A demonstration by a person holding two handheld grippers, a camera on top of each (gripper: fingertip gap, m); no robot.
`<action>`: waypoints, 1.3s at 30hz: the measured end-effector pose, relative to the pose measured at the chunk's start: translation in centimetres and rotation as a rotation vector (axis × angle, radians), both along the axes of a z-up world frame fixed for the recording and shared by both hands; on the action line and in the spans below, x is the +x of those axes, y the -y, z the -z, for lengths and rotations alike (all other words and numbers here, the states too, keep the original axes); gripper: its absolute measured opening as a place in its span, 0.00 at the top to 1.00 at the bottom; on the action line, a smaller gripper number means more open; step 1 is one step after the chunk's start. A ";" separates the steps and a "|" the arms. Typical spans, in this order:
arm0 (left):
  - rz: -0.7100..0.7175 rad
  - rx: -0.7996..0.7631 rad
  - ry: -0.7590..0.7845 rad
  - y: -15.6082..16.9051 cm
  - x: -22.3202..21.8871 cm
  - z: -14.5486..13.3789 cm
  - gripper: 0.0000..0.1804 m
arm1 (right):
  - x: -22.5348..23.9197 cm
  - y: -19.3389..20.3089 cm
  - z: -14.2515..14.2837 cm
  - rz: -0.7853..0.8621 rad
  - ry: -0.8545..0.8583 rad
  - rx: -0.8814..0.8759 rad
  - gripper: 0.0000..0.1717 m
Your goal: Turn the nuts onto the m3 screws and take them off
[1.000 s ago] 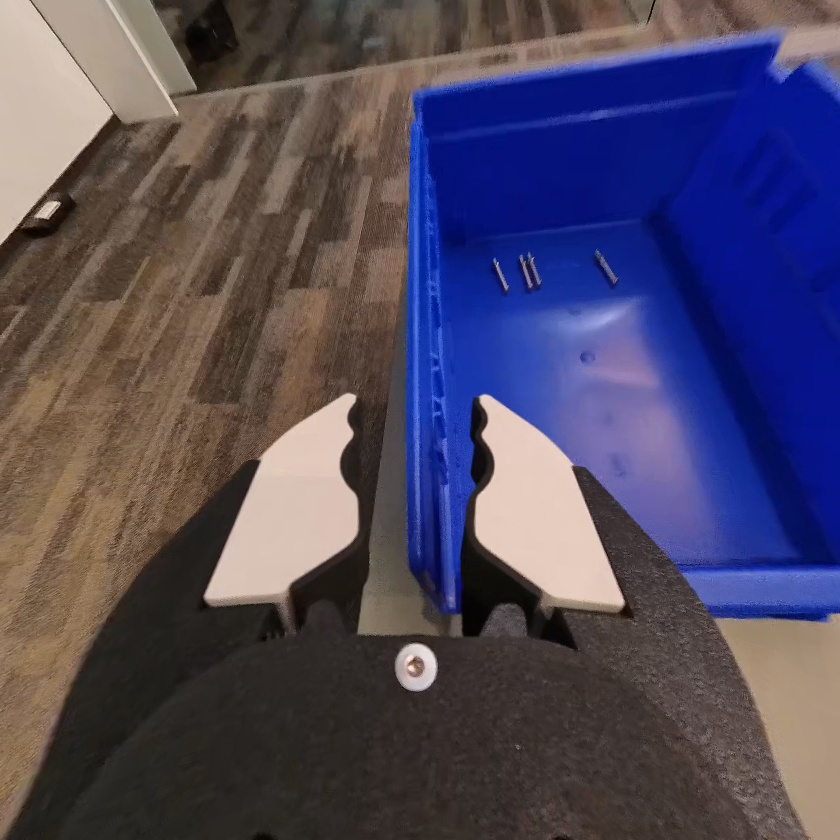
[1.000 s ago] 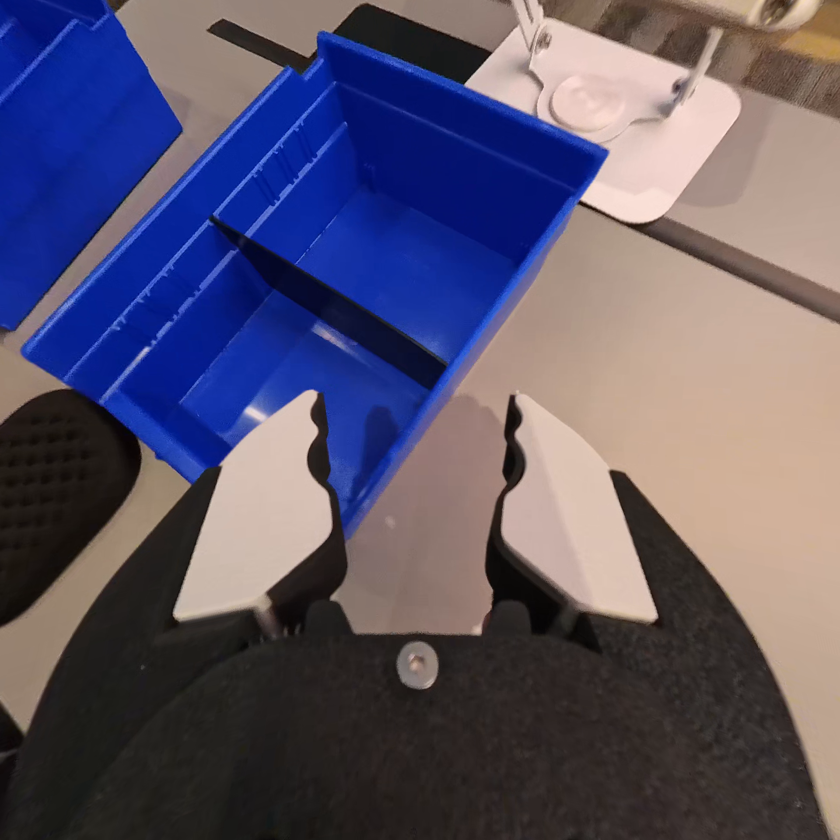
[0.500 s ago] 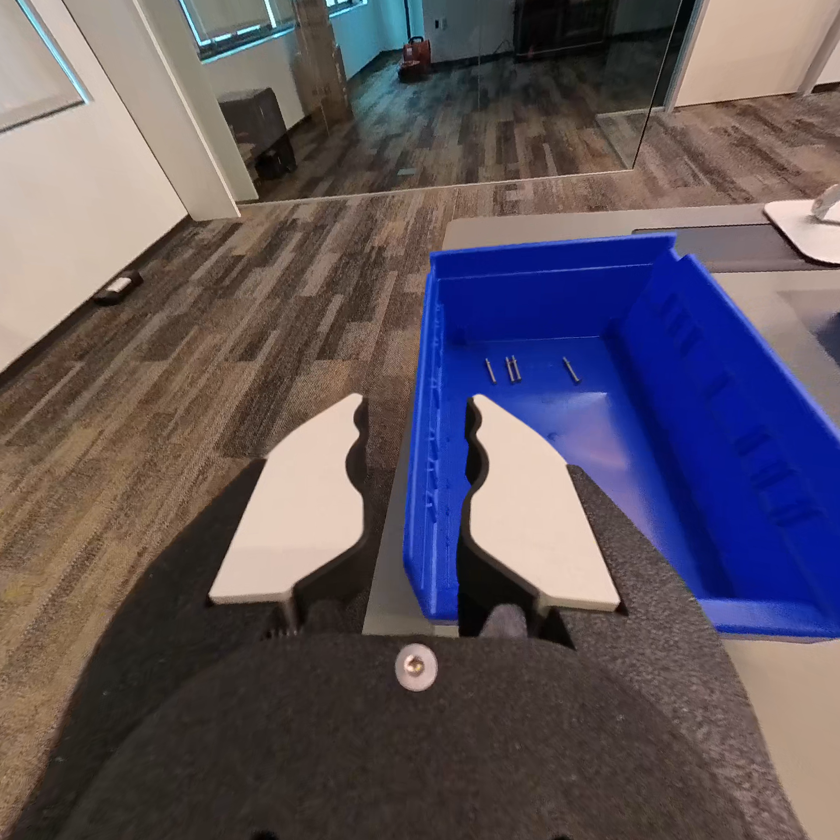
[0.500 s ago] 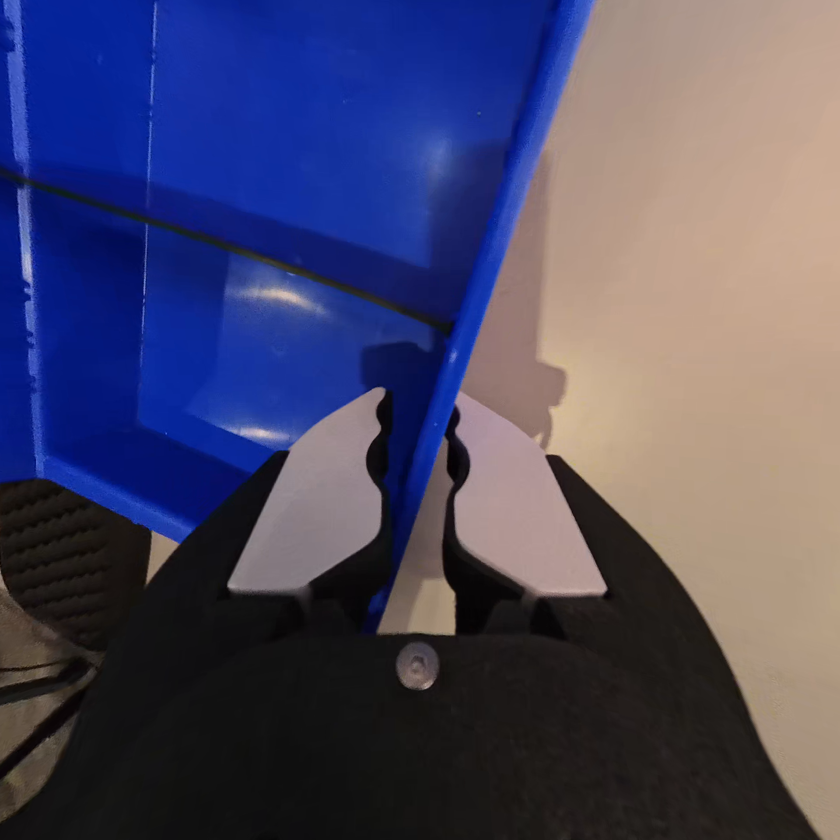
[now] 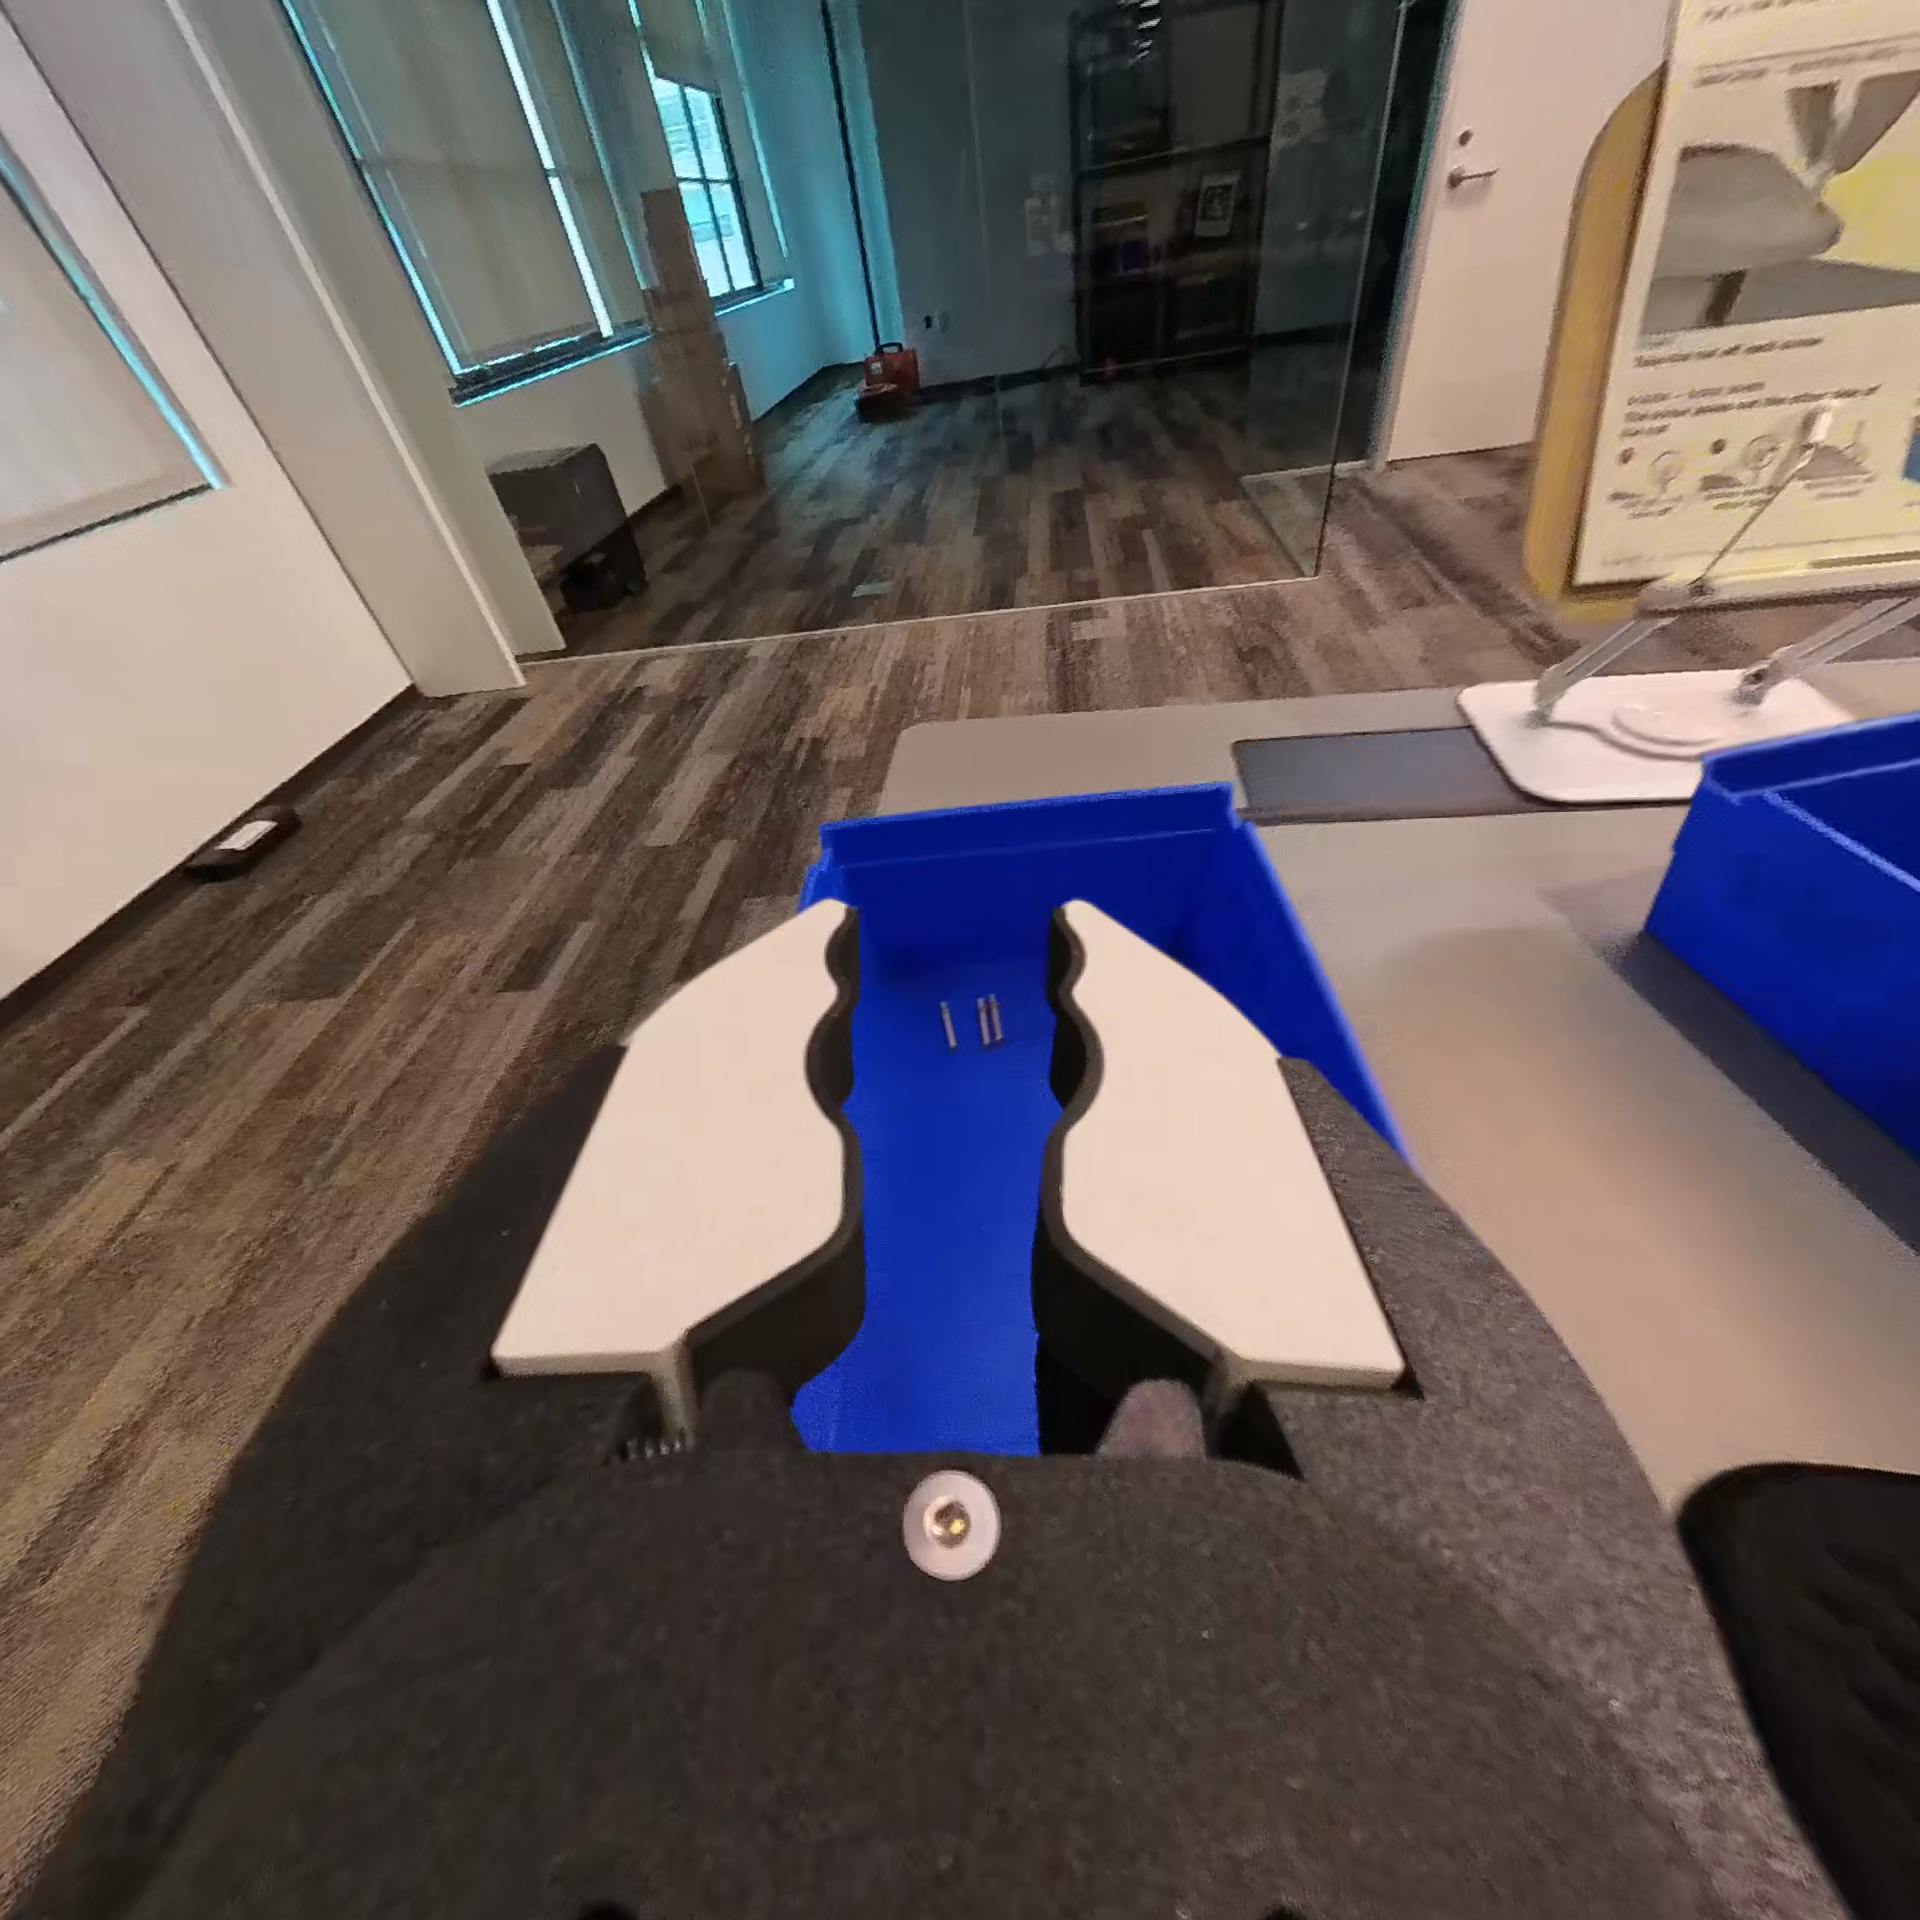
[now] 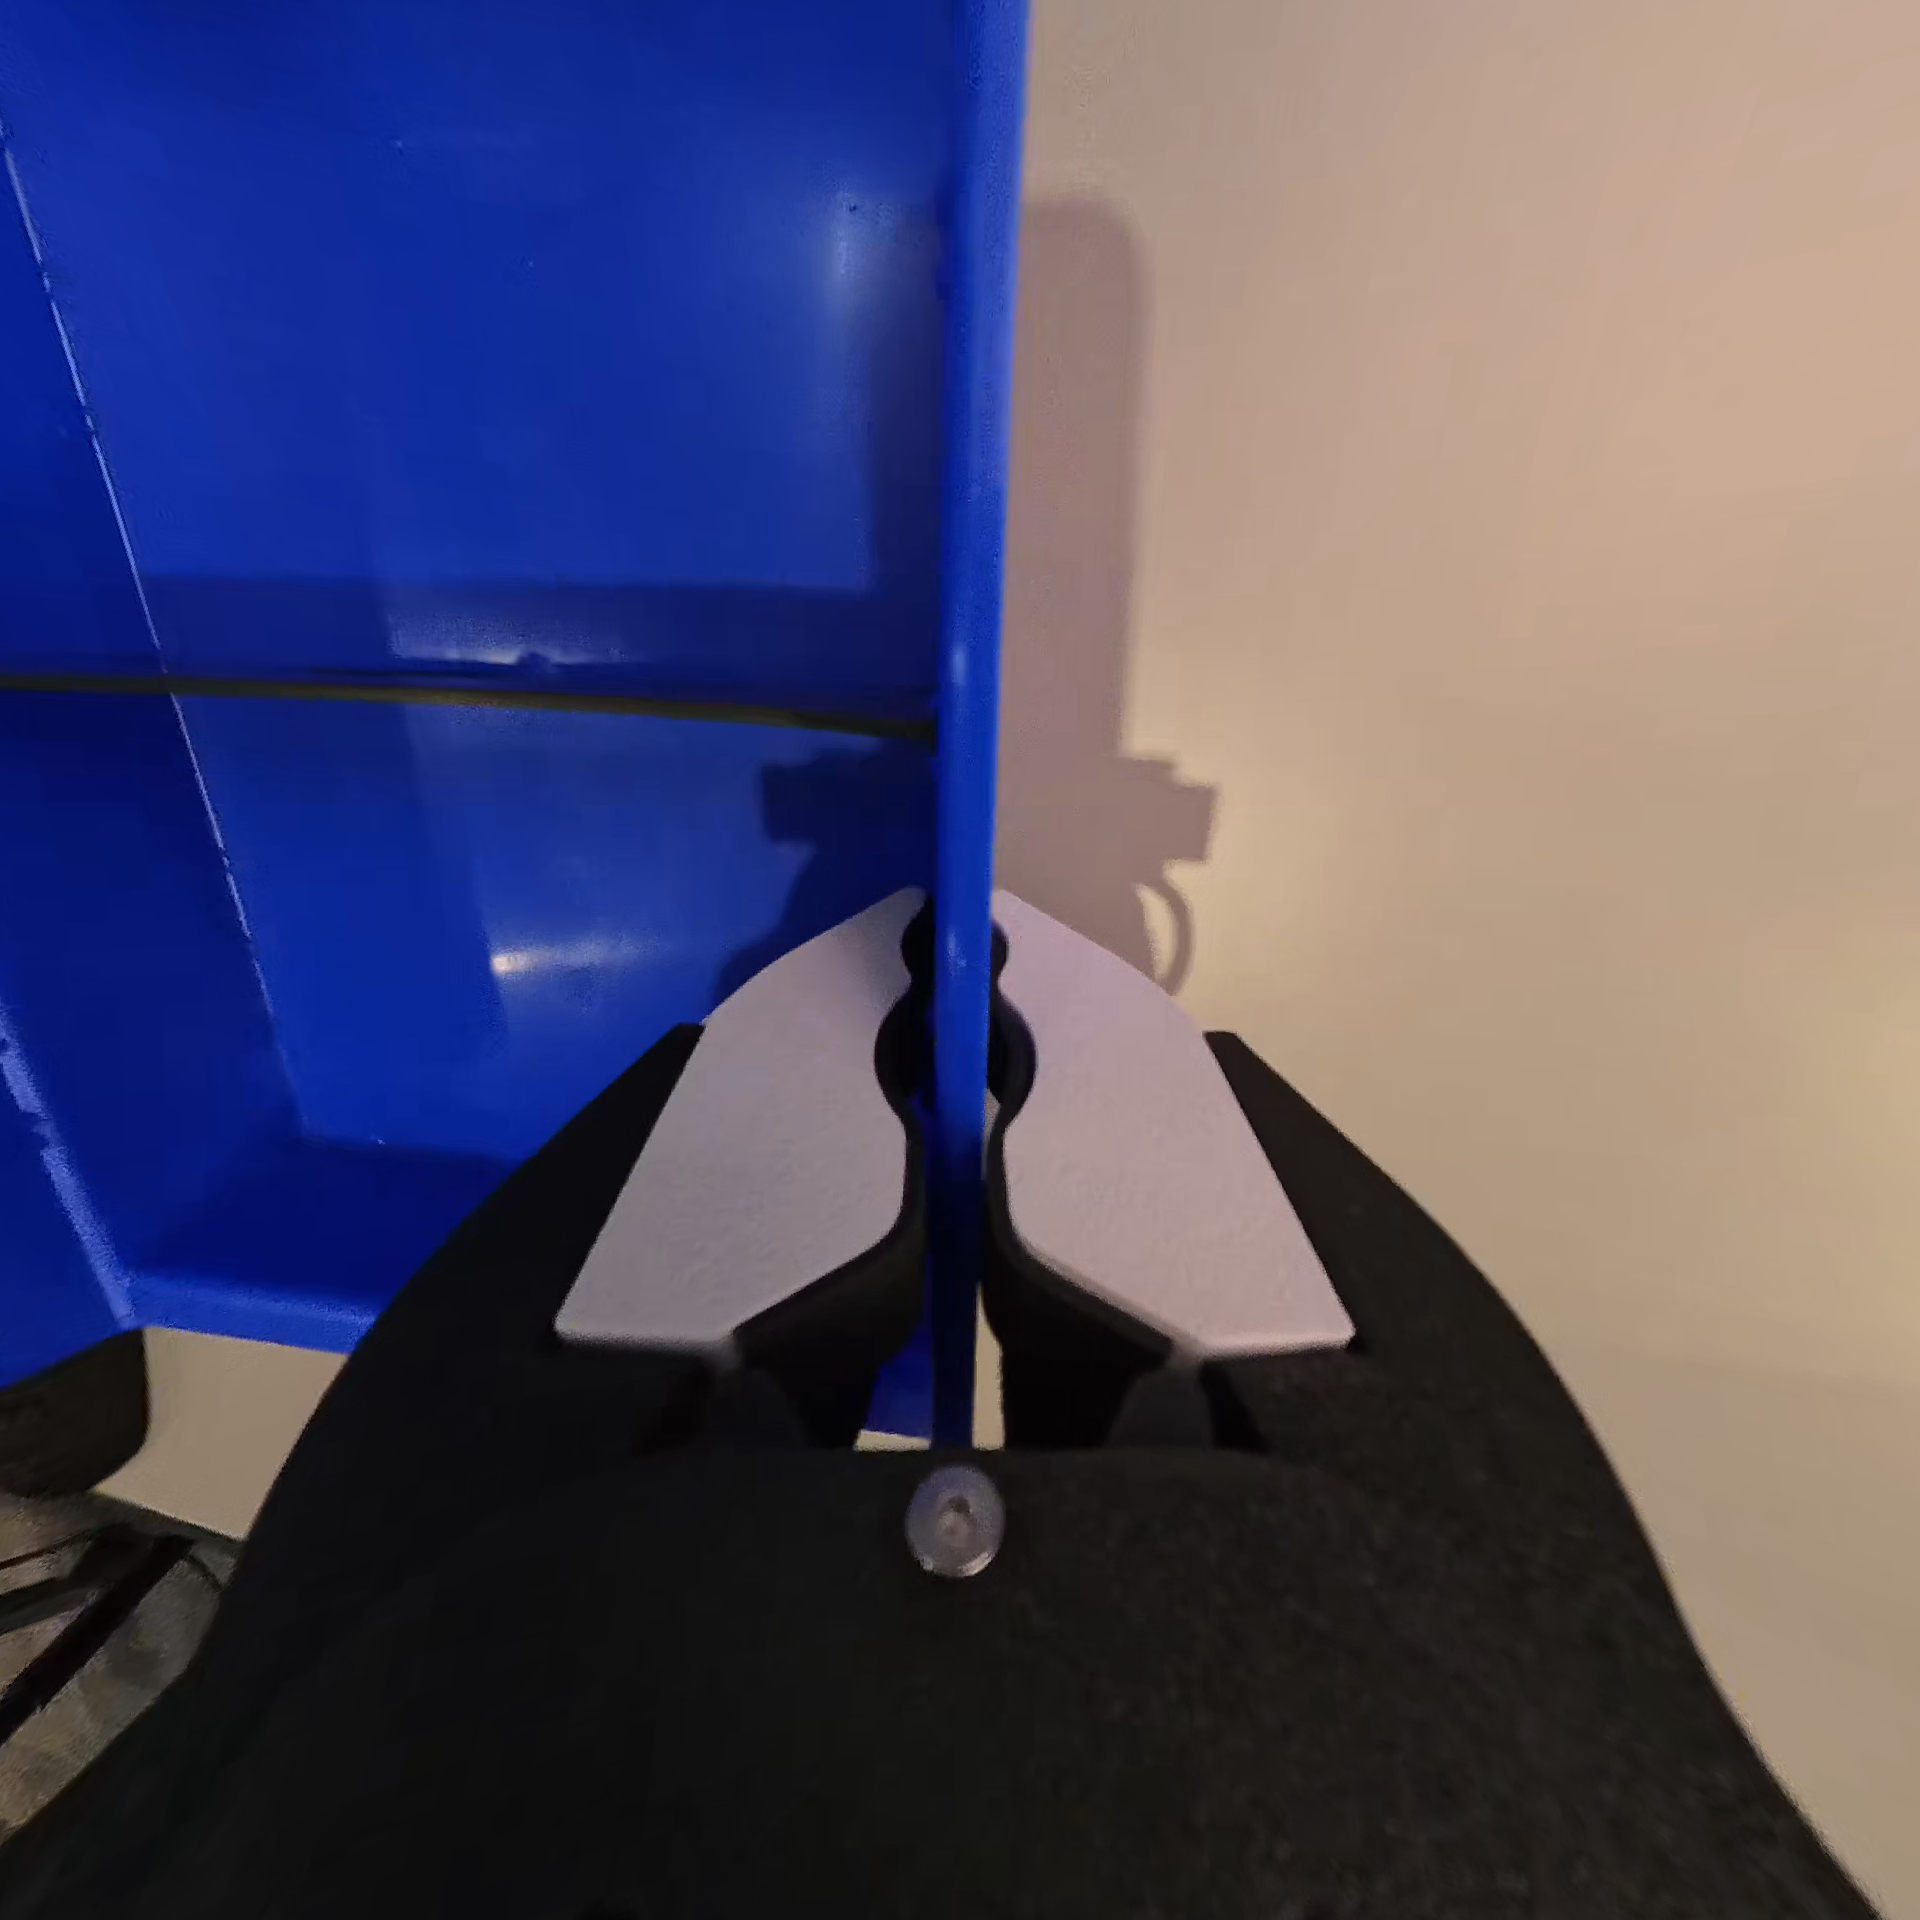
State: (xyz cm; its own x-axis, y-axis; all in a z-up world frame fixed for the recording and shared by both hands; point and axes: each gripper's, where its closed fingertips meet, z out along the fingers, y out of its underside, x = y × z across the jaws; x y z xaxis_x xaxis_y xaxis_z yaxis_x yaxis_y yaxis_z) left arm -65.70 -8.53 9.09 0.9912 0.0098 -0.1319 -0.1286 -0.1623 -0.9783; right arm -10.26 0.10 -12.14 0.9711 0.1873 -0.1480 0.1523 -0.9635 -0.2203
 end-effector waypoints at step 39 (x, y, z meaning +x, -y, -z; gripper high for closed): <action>-0.019 0.005 -0.104 -3.9 5.8 -2.8 0.82 | 45.7 9.5 0.6 0.426 -0.022 0.001 0.97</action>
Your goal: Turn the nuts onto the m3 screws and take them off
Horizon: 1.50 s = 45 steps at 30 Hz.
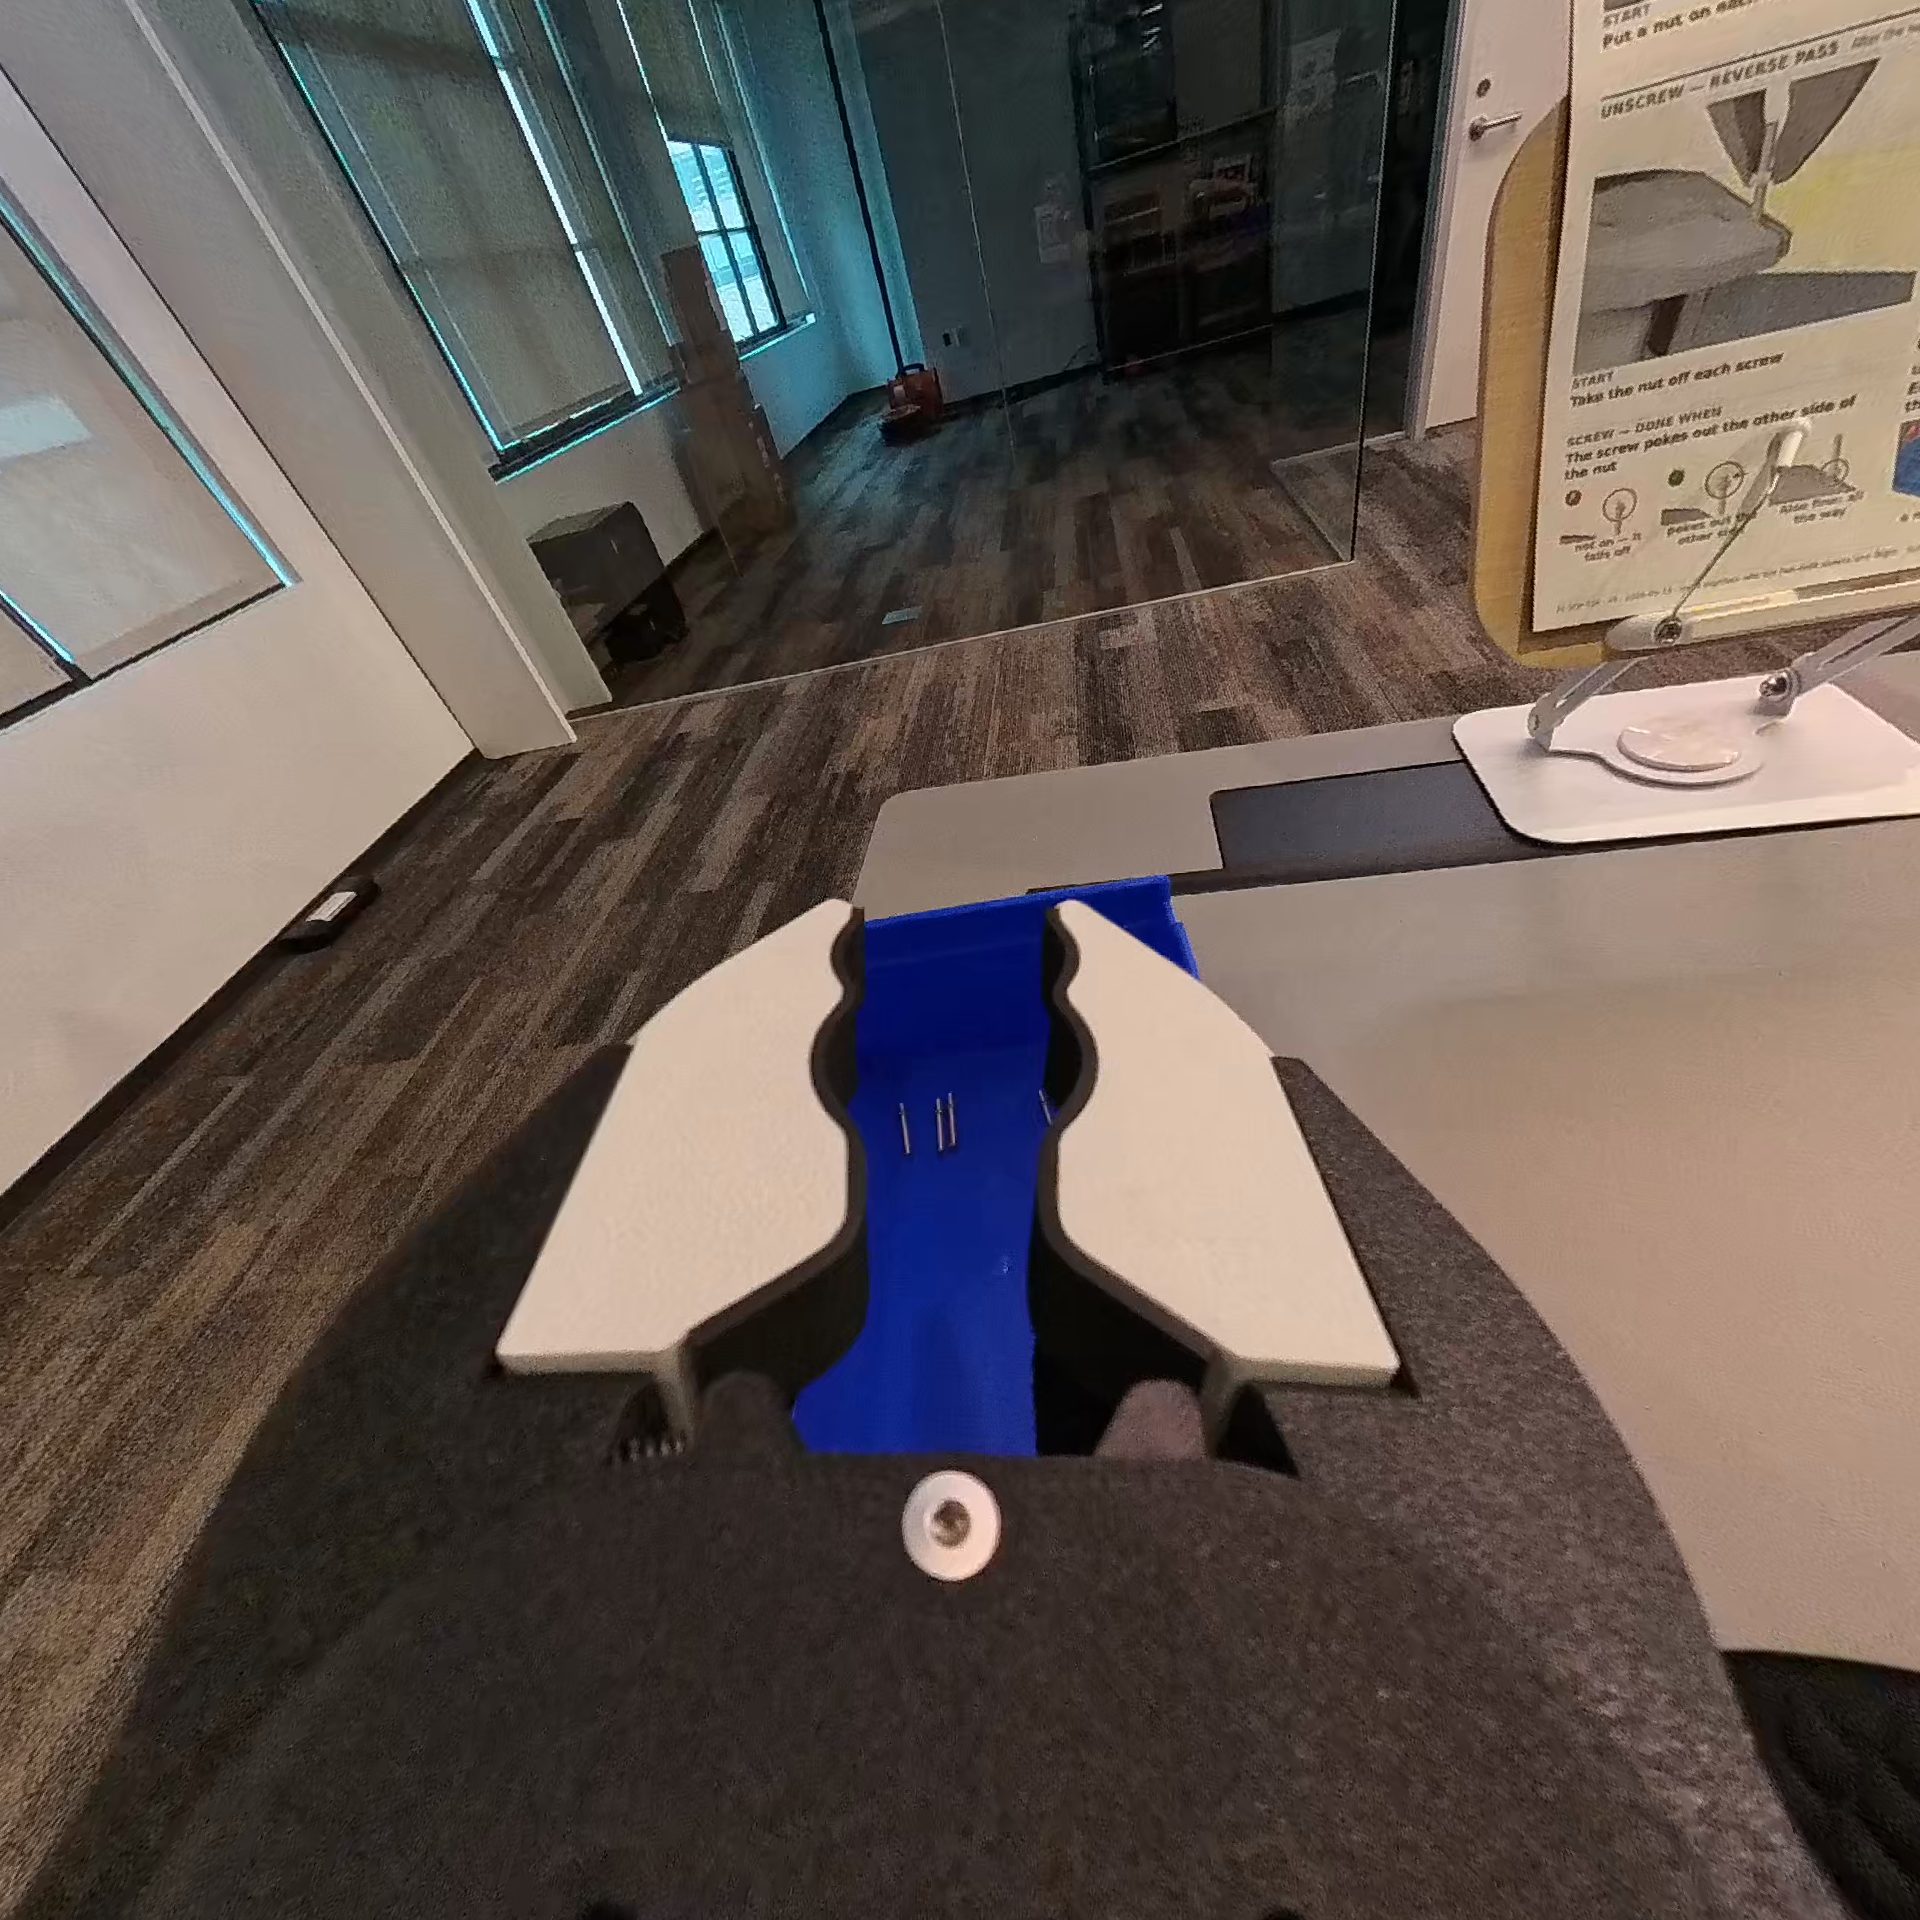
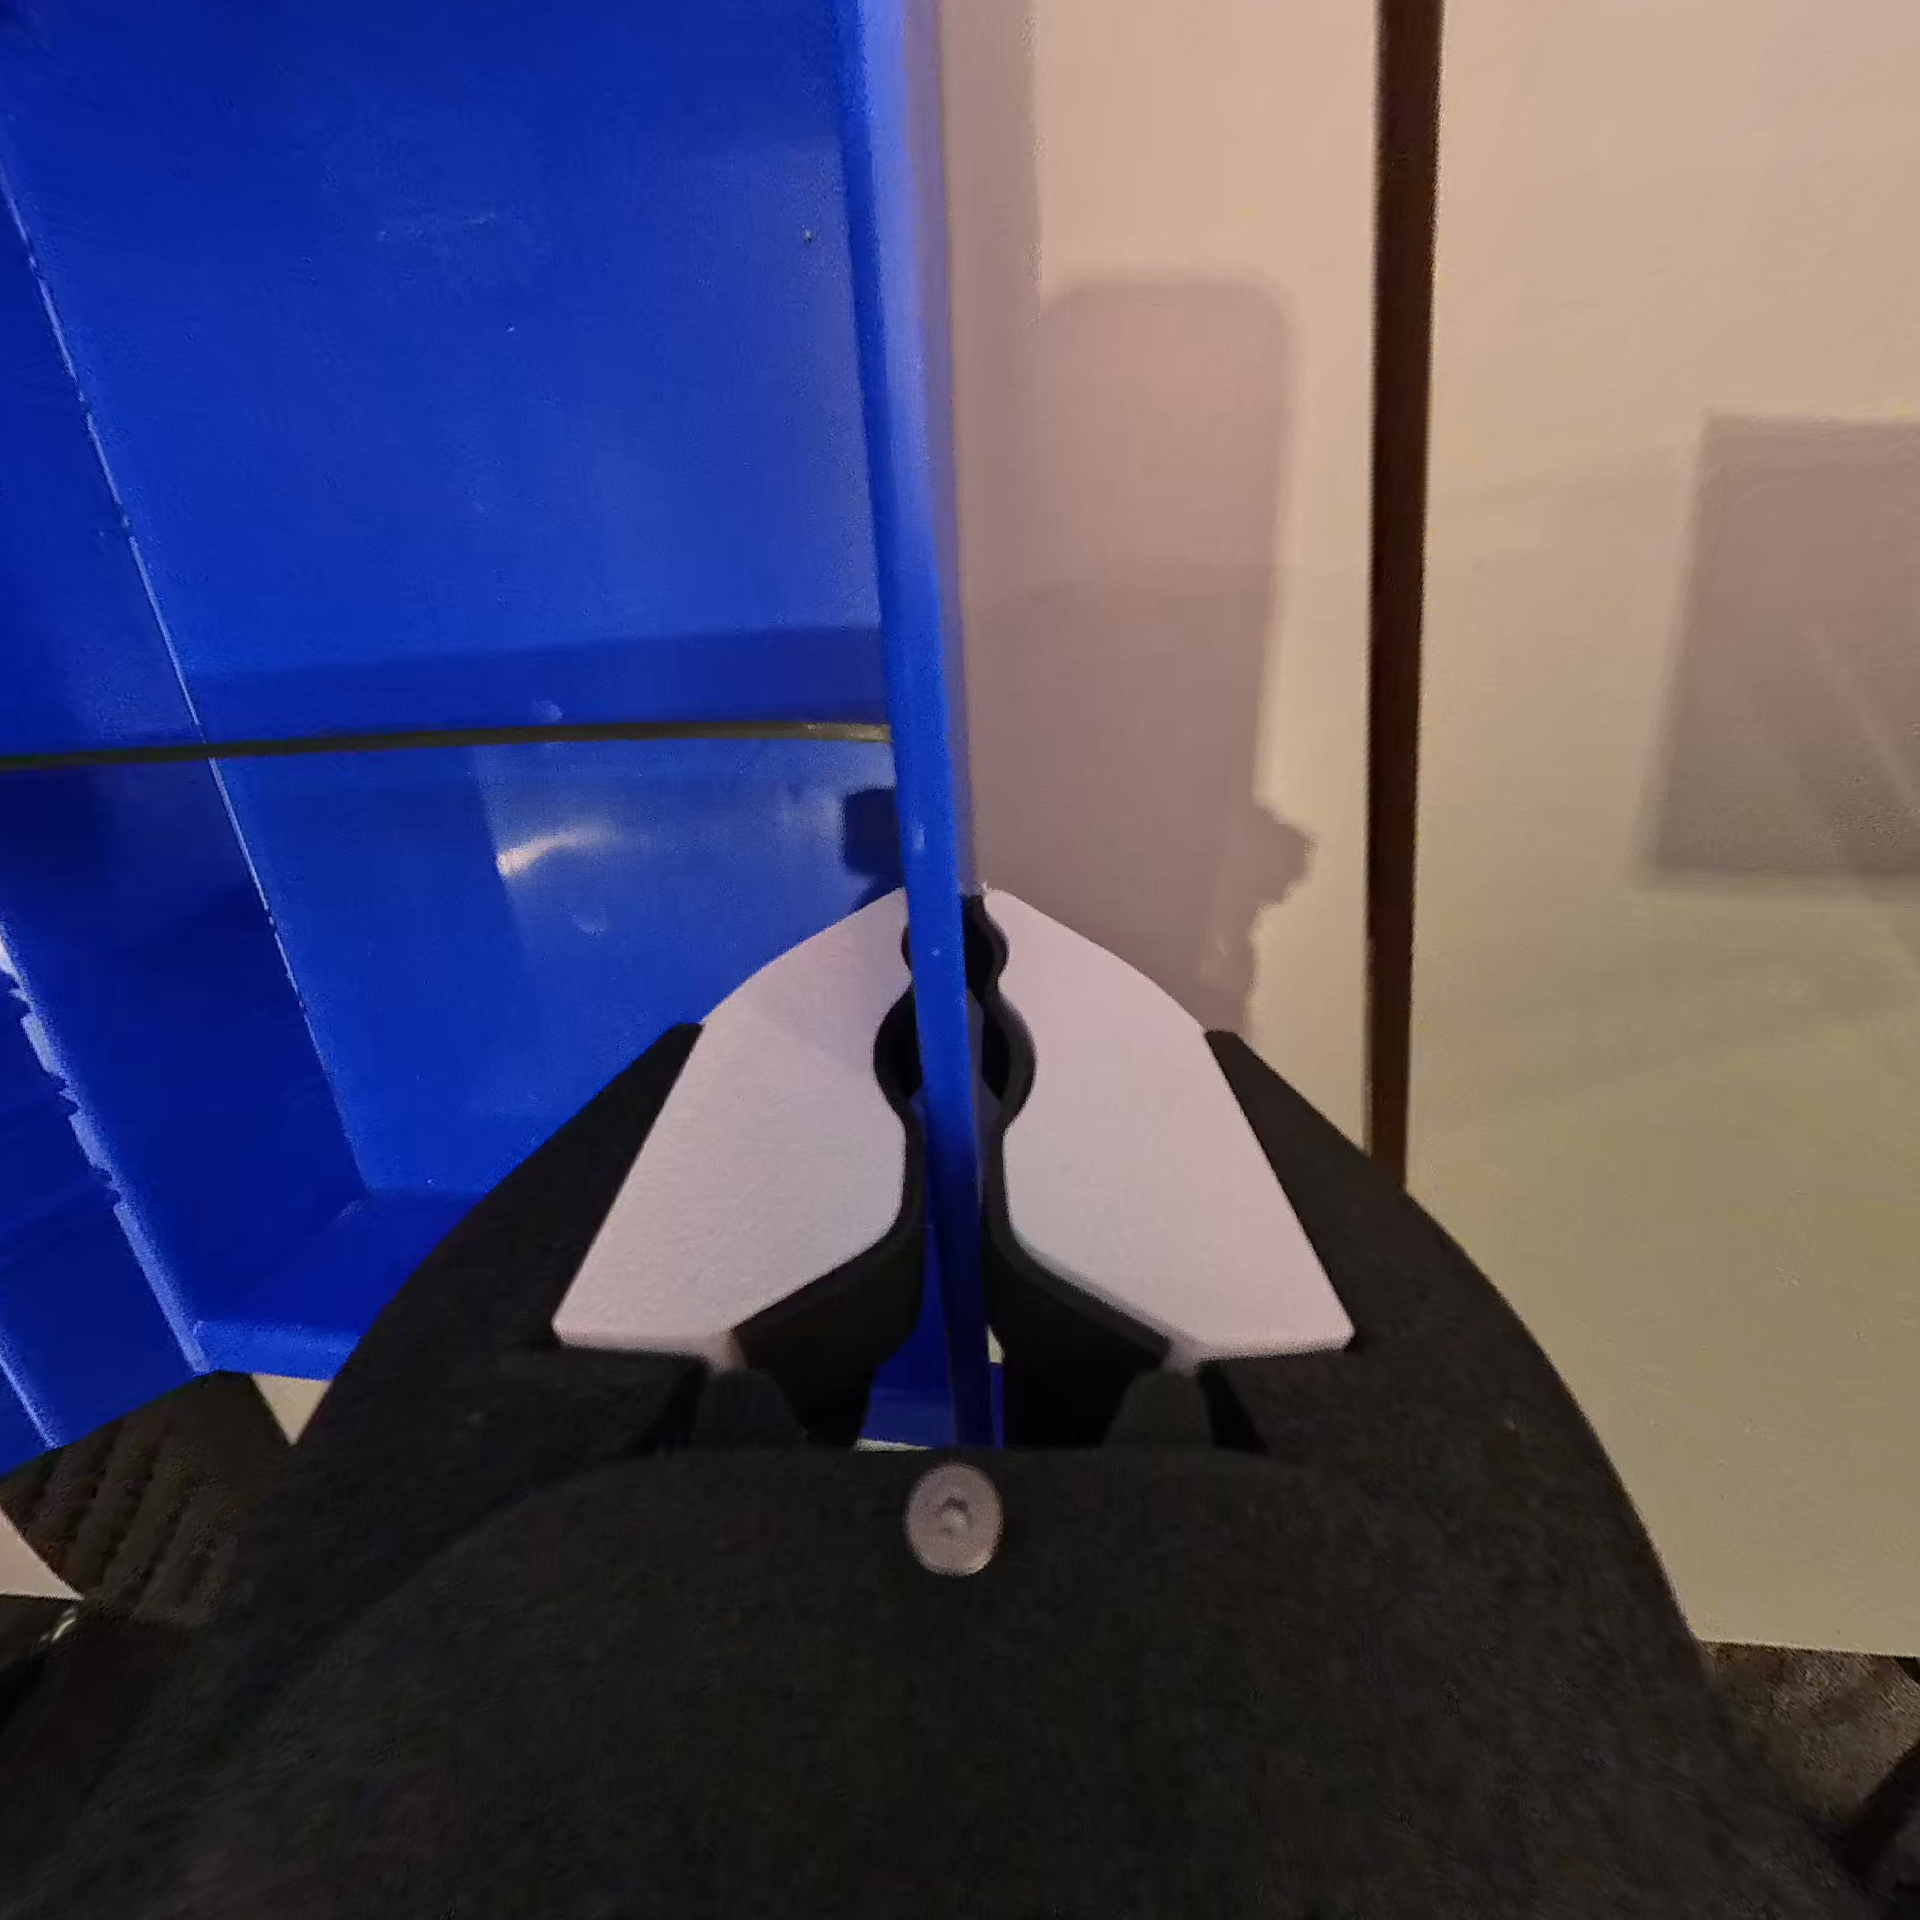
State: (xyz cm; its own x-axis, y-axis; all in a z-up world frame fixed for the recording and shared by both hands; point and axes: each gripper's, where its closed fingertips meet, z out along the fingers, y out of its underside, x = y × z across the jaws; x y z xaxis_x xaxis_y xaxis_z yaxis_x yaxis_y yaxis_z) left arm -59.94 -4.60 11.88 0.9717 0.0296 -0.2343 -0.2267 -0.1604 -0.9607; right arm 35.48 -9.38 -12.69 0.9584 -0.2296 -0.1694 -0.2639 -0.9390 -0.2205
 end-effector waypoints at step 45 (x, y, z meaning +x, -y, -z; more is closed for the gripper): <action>0.000 -0.105 0.020 1.6 -2.7 3.8 0.70 | -0.1 -3.8 -18.2 -0.292 0.604 0.768 0.89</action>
State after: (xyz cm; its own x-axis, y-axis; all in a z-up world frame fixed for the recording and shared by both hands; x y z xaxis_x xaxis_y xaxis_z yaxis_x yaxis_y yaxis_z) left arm -62.61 -6.19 8.12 0.9763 0.0064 -0.2163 -0.2072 -0.2603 -0.9430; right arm 35.39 -5.55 5.46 0.9338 -0.0061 0.3578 0.3075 -0.4979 -0.8109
